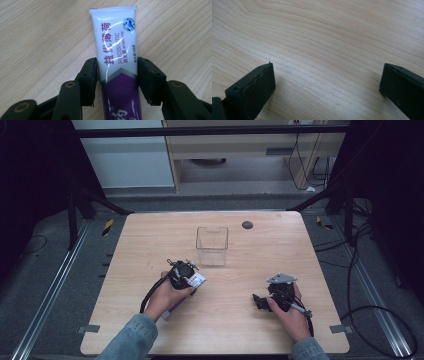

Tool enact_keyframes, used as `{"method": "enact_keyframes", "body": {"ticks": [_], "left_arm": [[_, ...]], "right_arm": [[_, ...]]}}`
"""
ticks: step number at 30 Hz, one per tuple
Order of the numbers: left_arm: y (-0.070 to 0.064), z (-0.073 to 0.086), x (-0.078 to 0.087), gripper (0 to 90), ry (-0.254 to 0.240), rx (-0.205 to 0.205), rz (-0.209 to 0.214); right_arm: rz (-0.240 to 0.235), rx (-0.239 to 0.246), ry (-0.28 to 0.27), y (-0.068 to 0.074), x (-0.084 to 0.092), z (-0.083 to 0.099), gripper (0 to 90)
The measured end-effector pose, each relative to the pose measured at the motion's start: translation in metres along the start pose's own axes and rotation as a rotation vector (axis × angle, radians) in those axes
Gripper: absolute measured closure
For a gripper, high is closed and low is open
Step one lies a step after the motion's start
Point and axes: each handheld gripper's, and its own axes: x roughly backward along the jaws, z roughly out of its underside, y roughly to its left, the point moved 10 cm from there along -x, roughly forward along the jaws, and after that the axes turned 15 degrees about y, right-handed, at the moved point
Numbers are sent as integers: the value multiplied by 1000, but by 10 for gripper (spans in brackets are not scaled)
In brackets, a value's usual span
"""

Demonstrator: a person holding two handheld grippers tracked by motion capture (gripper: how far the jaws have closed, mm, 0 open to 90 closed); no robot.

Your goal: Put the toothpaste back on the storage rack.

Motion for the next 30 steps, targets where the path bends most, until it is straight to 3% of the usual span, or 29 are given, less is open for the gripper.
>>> {"method": "enact_keyframes", "body": {"ticks": [17,30], "left_arm": [[-3,0,0,581,25,-4,19],[-10,0,3,664,21,-51,3]], "right_arm": [[0,0,0,0,0,0,3],[-1,-1,0,0,0,0,3]]}}
